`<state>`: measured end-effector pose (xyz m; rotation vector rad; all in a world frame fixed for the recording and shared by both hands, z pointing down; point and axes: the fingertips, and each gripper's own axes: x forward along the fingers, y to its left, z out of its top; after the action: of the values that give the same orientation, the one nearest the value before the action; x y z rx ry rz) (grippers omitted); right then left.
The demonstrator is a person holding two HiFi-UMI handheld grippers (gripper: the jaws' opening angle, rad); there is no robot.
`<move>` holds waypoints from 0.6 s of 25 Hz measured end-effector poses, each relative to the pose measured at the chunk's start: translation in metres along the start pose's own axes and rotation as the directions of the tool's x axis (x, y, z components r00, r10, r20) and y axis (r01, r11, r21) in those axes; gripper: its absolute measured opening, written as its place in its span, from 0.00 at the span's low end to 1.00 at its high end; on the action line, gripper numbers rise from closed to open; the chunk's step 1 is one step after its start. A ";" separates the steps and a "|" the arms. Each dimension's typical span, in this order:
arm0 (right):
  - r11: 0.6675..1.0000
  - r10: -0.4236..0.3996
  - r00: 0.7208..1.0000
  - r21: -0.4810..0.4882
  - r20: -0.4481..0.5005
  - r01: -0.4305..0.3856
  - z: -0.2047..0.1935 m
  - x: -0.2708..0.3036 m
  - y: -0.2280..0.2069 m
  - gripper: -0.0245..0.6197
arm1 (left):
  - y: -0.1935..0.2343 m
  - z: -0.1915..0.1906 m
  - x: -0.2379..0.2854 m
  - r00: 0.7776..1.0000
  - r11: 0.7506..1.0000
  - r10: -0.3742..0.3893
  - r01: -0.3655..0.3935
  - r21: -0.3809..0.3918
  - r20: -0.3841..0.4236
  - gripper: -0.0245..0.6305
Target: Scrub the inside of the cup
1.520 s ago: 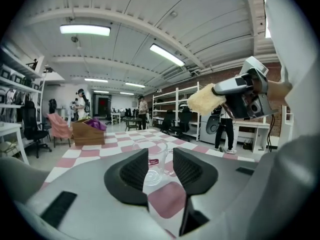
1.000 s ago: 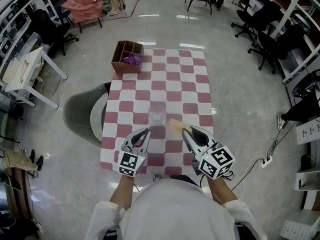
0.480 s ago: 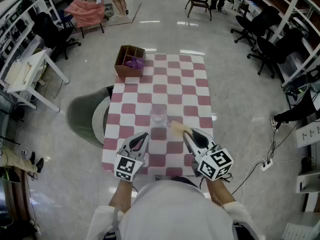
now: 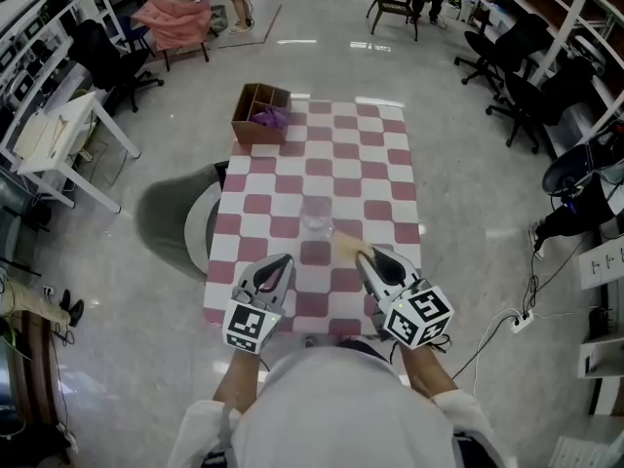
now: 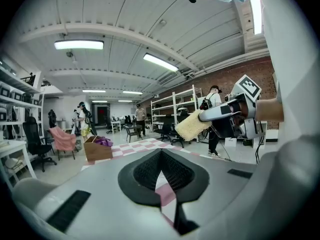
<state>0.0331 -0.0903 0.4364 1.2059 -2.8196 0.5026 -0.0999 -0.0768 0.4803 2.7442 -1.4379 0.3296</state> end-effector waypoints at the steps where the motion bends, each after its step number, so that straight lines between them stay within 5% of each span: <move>1: 1.000 -0.003 1.000 -0.002 0.000 0.003 -0.001 0.000 0.001 0.17 | 0.000 0.000 -0.002 1.000 1.000 0.000 0.000 0.001 0.000 0.08; 15: 0.998 -0.059 0.998 0.001 0.012 0.059 -0.015 -0.009 0.011 0.17 | -0.004 0.029 -0.031 0.996 1.000 0.018 -0.019 0.020 0.082 0.08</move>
<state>0.0302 -0.0719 0.4463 1.2927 -2.7843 0.4944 -0.1090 -0.0529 0.4462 2.7934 -1.4874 0.2356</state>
